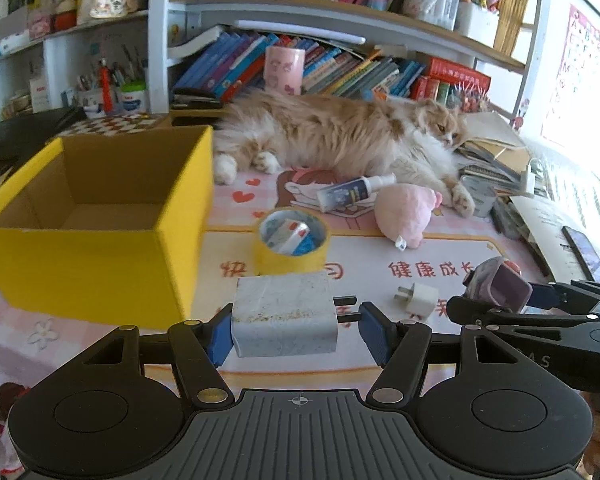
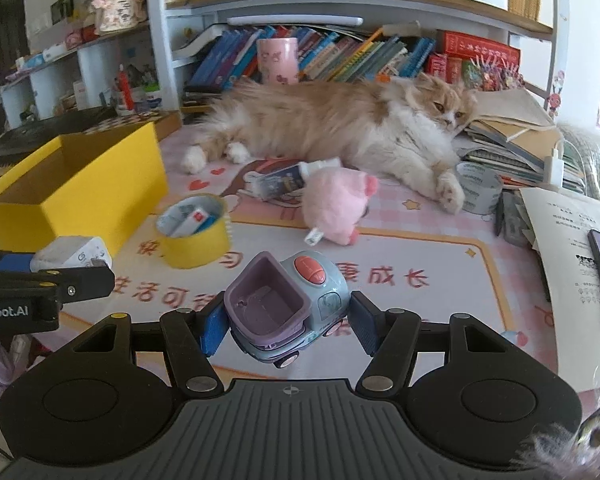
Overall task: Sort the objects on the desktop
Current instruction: 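Close the right tool on the toy car while the left tool grasps the white adapter block, then lift and carry the toy car and adapter block toward the yellow box with both tools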
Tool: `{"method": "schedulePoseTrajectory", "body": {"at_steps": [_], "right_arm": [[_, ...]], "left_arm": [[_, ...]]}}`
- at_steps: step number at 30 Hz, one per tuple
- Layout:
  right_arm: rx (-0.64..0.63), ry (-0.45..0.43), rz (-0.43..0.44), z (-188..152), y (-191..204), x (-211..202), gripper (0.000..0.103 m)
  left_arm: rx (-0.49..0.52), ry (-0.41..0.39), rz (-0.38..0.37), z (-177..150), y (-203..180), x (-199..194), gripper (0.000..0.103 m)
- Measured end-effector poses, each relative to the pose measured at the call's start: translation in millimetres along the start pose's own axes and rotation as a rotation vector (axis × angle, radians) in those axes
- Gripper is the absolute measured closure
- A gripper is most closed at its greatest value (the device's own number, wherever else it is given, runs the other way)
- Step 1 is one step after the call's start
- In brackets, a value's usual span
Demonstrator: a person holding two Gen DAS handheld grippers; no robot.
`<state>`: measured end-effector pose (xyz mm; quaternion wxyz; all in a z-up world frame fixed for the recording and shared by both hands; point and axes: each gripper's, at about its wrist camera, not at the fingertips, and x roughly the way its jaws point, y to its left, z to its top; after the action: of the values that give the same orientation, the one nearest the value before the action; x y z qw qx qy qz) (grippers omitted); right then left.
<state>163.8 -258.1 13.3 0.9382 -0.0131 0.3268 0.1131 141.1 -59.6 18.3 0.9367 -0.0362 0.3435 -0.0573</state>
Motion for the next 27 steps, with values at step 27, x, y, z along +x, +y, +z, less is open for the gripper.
{"method": "schedulePoseTrajectory", "body": {"at_steps": [27], "right_arm": [[-0.025, 0.048, 0.089, -82, 177, -64, 0.043]], "left_arm": [[0.003, 0.024, 0.054, -94, 118, -124, 0.038]]}}
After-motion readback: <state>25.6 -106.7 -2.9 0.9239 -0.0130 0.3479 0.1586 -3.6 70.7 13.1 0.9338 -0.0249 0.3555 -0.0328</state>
